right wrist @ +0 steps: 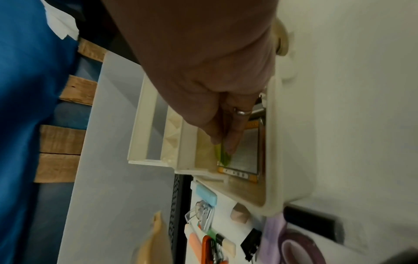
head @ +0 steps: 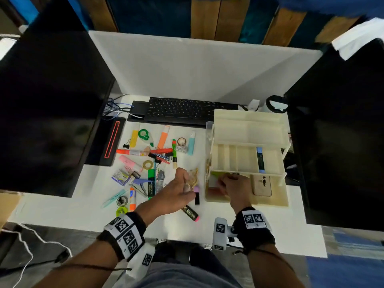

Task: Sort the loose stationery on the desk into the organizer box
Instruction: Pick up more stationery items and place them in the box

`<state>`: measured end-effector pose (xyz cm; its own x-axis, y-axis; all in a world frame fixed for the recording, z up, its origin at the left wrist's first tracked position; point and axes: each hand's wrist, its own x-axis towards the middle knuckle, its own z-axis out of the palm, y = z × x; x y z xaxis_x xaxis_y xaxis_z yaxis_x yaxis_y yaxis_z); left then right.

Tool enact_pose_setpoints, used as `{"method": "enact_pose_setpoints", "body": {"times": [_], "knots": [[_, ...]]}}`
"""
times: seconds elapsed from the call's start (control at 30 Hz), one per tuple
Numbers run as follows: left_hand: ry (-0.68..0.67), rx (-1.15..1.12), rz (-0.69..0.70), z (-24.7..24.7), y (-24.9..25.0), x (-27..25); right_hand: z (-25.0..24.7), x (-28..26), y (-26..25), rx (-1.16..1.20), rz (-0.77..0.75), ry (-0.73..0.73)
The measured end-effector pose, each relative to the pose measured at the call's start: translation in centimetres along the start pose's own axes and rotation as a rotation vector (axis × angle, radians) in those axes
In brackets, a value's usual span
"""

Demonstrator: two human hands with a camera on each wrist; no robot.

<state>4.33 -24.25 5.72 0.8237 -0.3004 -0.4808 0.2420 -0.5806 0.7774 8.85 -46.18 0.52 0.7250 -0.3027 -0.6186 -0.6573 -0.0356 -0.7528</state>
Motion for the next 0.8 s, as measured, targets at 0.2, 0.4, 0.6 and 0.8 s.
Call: {"method": "enact_pose_setpoints", "body": {"times": [0.2, 0.4, 0.6, 0.8], "knots": [[0.008, -0.188, 0.067, 0.7, 1.0, -0.6, -0.9, -1.1, -0.6, 0.09, 0.034, -0.096], [-0.096, -0.063, 0.112, 3.5, 1.6, 1.7, -5.7, -3.6, -0.4, 0.063, -0.077, -0.416], [-0.246, 0.03, 0.232, 8.5, 5.6, 4.7, -10.4, -3.0, 1.0, -0.125, -0.182, -0.331], [-0.208, 0.206, 0.263, 10.4, 6.7, 5.6, -15.2, 1.2, 2.1, -0.394, -0.222, -0.04]]}}
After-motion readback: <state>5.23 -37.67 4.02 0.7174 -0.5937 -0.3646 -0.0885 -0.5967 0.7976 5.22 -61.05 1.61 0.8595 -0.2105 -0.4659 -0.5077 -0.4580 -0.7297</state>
